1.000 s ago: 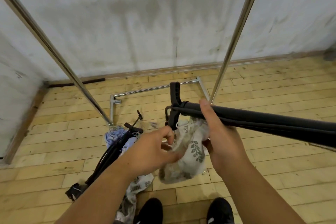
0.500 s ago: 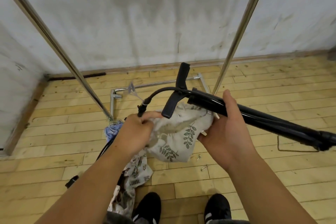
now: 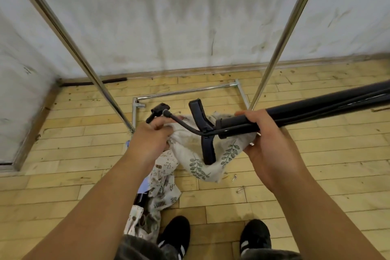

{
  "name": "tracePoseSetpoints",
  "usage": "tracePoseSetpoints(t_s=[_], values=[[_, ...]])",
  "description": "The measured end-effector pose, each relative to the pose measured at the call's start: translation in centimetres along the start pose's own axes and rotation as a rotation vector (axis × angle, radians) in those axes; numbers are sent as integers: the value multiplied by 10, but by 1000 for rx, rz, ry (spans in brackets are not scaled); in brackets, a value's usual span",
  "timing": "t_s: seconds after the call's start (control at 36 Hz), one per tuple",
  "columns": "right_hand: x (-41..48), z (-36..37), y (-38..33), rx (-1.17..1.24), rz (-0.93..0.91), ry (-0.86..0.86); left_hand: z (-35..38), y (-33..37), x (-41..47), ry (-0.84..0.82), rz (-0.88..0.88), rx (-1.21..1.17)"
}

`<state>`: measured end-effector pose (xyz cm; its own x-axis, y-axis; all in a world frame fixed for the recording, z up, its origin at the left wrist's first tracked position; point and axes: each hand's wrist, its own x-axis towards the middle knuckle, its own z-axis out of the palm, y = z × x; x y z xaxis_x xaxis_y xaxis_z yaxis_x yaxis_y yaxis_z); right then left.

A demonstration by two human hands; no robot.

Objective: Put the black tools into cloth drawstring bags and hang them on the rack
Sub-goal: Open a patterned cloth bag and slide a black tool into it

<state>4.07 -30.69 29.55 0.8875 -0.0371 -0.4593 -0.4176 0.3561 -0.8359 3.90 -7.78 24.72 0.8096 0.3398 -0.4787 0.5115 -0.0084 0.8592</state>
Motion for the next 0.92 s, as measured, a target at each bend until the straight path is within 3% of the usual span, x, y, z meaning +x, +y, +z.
tracePoseSetpoints(t_s=[0.19,0.47,0.92], values=[[-2,7,4,-294,-117,-5,4,1,-2,-24,105,14],[-3,3,9,-448,-191,-49,9,11,-14,-71,235,177],[-1,1,5,-568,-180,-67,6,9,-12,-101,193,90]])
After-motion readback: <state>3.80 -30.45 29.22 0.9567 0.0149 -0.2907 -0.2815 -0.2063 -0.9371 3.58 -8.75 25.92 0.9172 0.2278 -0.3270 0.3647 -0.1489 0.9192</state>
